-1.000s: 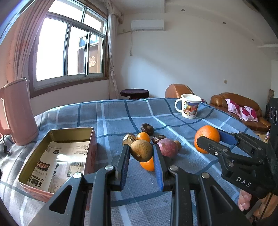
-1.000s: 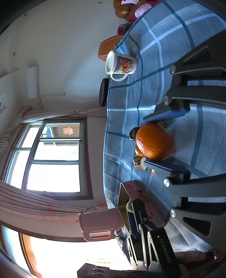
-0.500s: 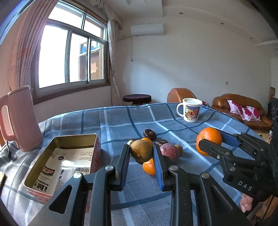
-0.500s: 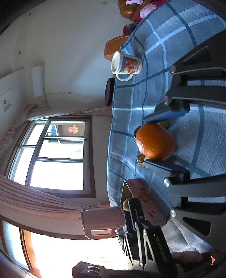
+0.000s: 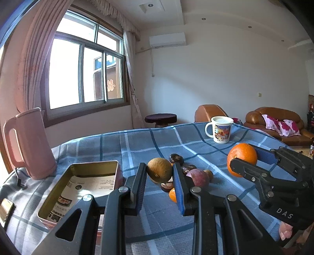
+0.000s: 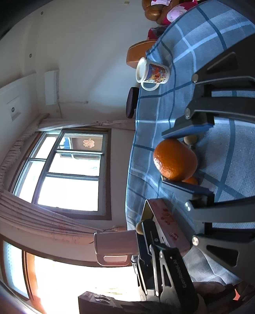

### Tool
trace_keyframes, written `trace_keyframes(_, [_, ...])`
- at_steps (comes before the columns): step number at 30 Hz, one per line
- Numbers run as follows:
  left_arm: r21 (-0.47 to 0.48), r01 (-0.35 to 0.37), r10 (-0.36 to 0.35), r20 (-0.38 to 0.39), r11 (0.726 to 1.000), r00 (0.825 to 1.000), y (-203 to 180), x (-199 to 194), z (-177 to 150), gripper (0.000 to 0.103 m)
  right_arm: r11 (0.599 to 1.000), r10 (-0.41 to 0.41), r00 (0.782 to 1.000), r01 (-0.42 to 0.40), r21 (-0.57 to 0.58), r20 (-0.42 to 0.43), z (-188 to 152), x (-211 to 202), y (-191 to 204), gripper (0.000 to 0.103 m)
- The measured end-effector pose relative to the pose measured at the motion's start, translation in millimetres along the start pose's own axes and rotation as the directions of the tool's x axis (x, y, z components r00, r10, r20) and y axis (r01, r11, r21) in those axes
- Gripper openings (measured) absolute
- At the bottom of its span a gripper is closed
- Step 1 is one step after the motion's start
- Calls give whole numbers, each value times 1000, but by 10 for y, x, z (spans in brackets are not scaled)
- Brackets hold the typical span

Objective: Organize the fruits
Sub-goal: 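Carry the kiwi in the left tool while right tool carries orange over the tin box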

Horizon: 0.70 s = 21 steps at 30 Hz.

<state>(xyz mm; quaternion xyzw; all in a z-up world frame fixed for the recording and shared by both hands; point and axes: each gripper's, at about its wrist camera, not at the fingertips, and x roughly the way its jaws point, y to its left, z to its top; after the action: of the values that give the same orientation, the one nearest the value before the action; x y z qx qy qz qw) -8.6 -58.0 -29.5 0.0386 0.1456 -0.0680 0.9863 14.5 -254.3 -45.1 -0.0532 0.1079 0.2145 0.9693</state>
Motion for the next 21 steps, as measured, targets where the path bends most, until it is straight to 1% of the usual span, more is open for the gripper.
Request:
trace_keyframes(7, [-3,-26,26,0,1000,1000,61,17,25,28,1000,13,1000,-13,-28,-2,70,40,65,46])
trace_keyframes(14, [-24,-52,52,-11,998,999,205,26,28,28,997,57,998,-58,-53,-10,180,142,174,46])
trace_keyframes(17, [-29,-83,82,-29,996,996,284,58,34,29,995,81,996,-83,-55,-29,223,237,228,46])
trace_keyframes(21, [-45,-104,101,-56,994,993,413,111,18,29,992,104,993,-107,-68,-47,272,357,325,46])
